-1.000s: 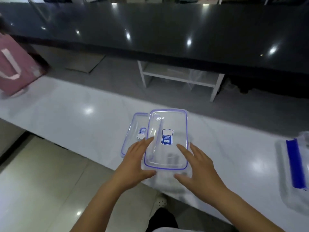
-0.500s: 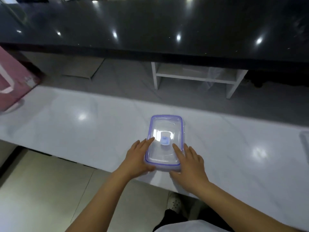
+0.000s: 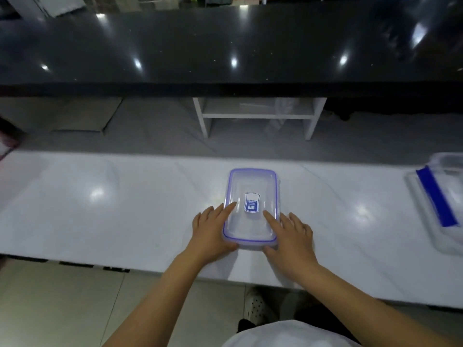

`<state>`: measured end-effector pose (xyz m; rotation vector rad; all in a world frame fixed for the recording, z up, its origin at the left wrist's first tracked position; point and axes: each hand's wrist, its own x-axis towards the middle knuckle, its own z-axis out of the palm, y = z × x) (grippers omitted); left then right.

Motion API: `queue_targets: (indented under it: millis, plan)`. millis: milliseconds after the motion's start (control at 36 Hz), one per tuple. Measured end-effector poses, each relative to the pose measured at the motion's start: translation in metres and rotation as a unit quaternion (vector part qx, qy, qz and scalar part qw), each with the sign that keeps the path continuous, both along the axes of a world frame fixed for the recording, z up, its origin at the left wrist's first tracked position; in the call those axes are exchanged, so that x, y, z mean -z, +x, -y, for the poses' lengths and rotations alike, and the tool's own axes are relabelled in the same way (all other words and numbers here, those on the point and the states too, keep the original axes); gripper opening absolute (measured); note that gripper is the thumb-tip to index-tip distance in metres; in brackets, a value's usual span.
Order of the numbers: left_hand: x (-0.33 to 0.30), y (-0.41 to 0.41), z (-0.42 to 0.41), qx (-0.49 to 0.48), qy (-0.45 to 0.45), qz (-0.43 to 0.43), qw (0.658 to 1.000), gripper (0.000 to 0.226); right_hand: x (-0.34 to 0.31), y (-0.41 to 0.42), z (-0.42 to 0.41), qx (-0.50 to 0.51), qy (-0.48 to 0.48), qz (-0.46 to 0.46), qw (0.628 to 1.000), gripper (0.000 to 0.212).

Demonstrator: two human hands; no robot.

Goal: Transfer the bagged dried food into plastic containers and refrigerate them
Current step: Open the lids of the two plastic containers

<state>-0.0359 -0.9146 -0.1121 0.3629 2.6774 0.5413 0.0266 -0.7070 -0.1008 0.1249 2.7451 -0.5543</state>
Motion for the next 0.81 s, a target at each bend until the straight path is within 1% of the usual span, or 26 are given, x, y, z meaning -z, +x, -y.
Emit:
queue_targets:
  millis: [111,167,222,306,361,444,556,667,806]
  plan:
    - [0.001,-0.016,-0.021,0.020,-0.020,0.010,1.000,0.109,0.001,0.000,-0.020,0.014,-0.012,0.004,1.000,0.077]
    - [0.001,-0.021,-0.026,0.030,-0.042,0.015,0.999,0.114,-0.003,-0.002,-0.029,-0.005,-0.005,0.014,1.000,0.077]
    - [-0.003,-0.021,-0.027,0.033,-0.059,0.028,0.997,0.121,-0.009,-0.004,-0.036,-0.029,-0.017,0.030,0.999,0.081]
    - [-0.014,-0.016,-0.031,0.005,-0.065,0.038,0.997,0.131,-0.023,-0.001,-0.050,-0.034,-0.046,0.042,0.997,0.089]
    - [-0.026,-0.009,-0.044,-0.018,-0.039,0.023,0.999,0.126,-0.035,0.011,-0.069,-0.020,-0.059,0.025,0.998,0.087]
    - [-0.048,0.010,-0.084,-0.022,0.012,-0.024,0.999,0.112,-0.058,0.042,-0.109,0.022,-0.068,-0.021,0.997,0.079]
    - [-0.075,0.056,-0.166,0.032,0.073,-0.051,0.996,0.096,-0.080,0.099,-0.184,0.106,-0.062,-0.067,0.990,0.074]
    - [-0.080,0.106,-0.260,0.093,0.107,-0.050,0.989,0.094,-0.092,0.169,-0.264,0.208,-0.053,-0.100,0.972,0.076]
    - [-0.073,0.166,-0.370,0.169,0.105,-0.016,0.980,0.095,-0.095,0.263,-0.355,0.314,-0.075,-0.119,0.939,0.071]
